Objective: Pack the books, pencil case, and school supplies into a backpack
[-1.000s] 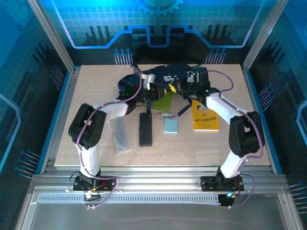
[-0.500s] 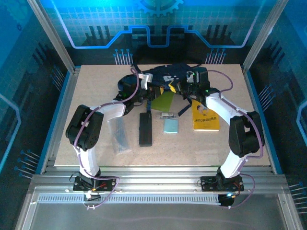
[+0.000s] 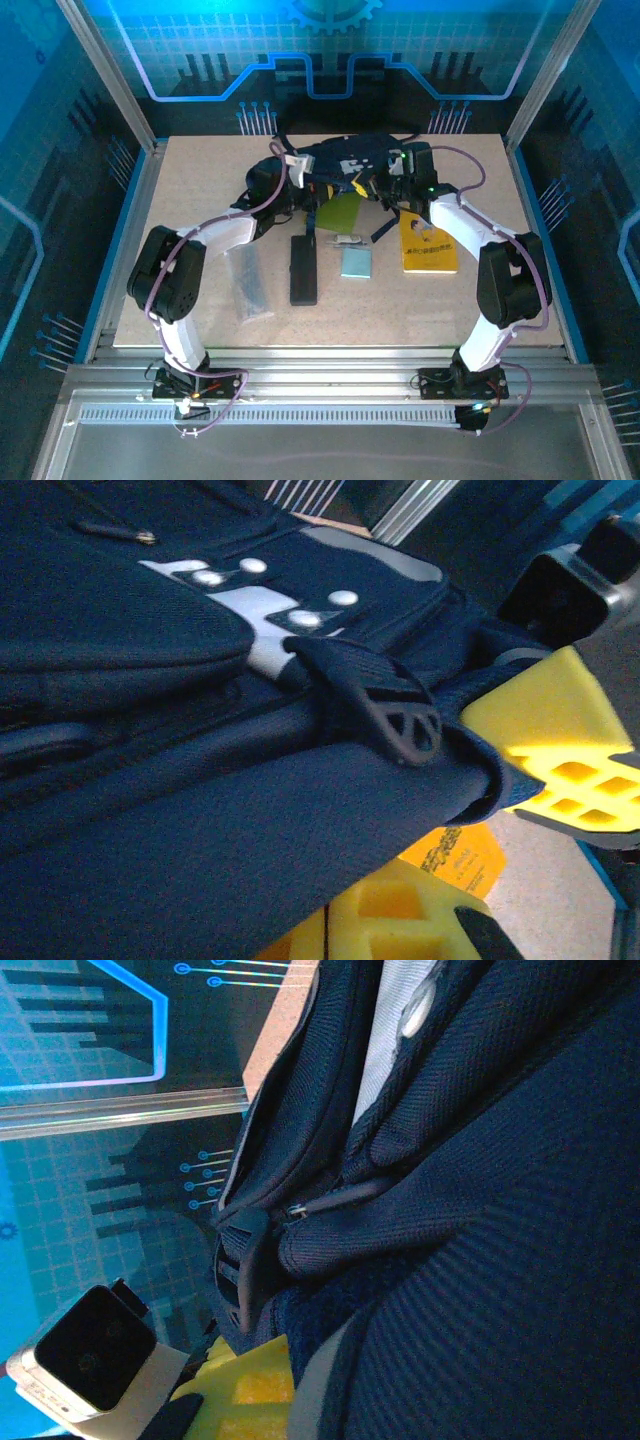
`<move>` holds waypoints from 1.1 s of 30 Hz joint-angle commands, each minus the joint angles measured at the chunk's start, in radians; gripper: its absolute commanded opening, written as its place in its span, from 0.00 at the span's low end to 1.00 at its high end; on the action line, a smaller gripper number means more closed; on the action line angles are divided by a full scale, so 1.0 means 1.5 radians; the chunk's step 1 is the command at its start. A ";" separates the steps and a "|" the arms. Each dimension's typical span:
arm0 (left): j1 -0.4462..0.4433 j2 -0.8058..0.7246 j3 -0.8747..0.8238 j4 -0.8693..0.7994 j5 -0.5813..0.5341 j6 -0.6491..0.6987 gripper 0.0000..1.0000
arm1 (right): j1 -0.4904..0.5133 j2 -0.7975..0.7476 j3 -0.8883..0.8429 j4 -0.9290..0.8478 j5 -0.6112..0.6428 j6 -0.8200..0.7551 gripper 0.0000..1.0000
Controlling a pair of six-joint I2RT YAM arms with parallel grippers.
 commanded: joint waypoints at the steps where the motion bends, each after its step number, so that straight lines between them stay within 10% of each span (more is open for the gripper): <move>1: 0.023 -0.024 -0.002 -0.064 -0.081 0.035 0.00 | -0.026 -0.035 0.023 -0.023 0.009 -0.033 0.00; 20: 0.078 -0.102 -0.065 -0.294 -0.166 0.008 0.00 | -0.091 -0.029 0.037 -0.106 0.062 -0.136 0.00; 29: 0.022 -0.138 -0.004 -0.370 -0.077 0.030 0.00 | -0.106 0.086 0.147 -0.179 0.043 -0.225 0.00; 33: -0.025 -0.150 0.016 -0.352 -0.049 -0.022 0.00 | -0.103 0.106 0.163 -0.206 0.009 -0.224 0.52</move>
